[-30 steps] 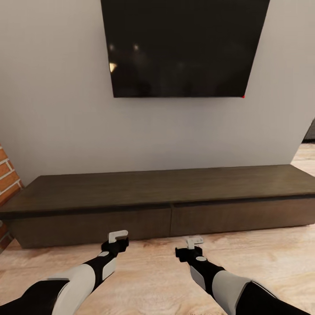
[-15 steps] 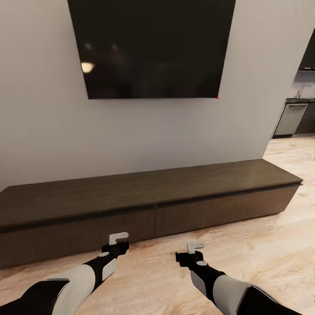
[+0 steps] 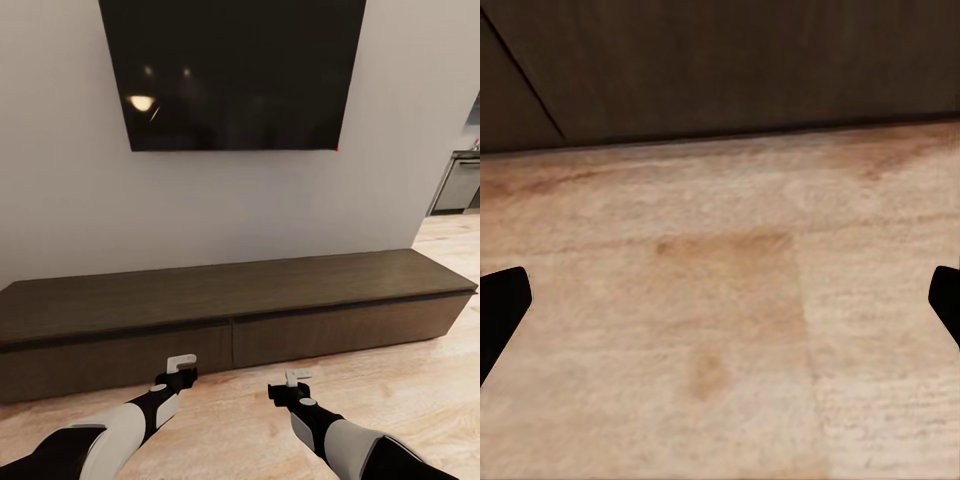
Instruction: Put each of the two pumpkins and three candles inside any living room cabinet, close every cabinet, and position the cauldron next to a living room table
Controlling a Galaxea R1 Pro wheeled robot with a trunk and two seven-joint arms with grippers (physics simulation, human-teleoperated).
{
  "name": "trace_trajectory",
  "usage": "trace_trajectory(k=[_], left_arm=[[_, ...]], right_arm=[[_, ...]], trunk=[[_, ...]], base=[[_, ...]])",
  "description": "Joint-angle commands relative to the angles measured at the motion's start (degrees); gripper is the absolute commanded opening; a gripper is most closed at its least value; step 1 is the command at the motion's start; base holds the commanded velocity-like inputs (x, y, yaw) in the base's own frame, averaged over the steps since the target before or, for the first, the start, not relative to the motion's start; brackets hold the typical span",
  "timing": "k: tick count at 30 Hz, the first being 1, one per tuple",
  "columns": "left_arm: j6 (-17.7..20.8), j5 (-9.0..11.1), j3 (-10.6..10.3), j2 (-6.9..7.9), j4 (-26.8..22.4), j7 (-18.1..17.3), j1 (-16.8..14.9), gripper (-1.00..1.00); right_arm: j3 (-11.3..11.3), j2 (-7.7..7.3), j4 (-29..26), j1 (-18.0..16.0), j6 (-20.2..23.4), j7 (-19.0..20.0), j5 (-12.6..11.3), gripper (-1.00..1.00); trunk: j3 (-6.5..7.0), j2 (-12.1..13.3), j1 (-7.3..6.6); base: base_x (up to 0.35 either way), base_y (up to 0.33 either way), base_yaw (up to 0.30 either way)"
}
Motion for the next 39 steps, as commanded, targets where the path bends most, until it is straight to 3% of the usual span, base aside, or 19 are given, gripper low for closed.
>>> trace_trajectory(k=[1,27,32,39], left_arm=[[-0.47,0.49,0.14,-0.02,0.26,-0.04,-0.11,1.00],[-0.40,0.54,0.14,-0.21,0.26,-0.13,-0.03,1.00],[-0.40,0.42,1.37,-0.65,0.58,-0.47,-0.77,1.00],[0.41,1.00,1.38,0.64,0.01,-0.08,-0.48,1.00]], right_arm=[[0.48,0.02,0.03,-0.02,-0.14,-0.17,-0.42,1.00],[0.49,0.02,0.13,0.05,-0.37,-0.16,-0.31,1.00],[1.27,0.71,1.48,-1.57,-0.90,-0.23,0.58,1.00],[1.28,0.57,1.91,0.01,-0.16,-0.28,0.48,1.00]], trunk=[[-0.05,-0.02,-0.01],[-0.05,-0.02,-0.01],[-0.05,-0.02,-0.01],[-0.05,-0.02,-0.01]], base=[[0.009,-0.019,0.114],[0.001,-0.022,0.010],[0.000,0.000,0.000],[0.000,0.000,-0.008]])
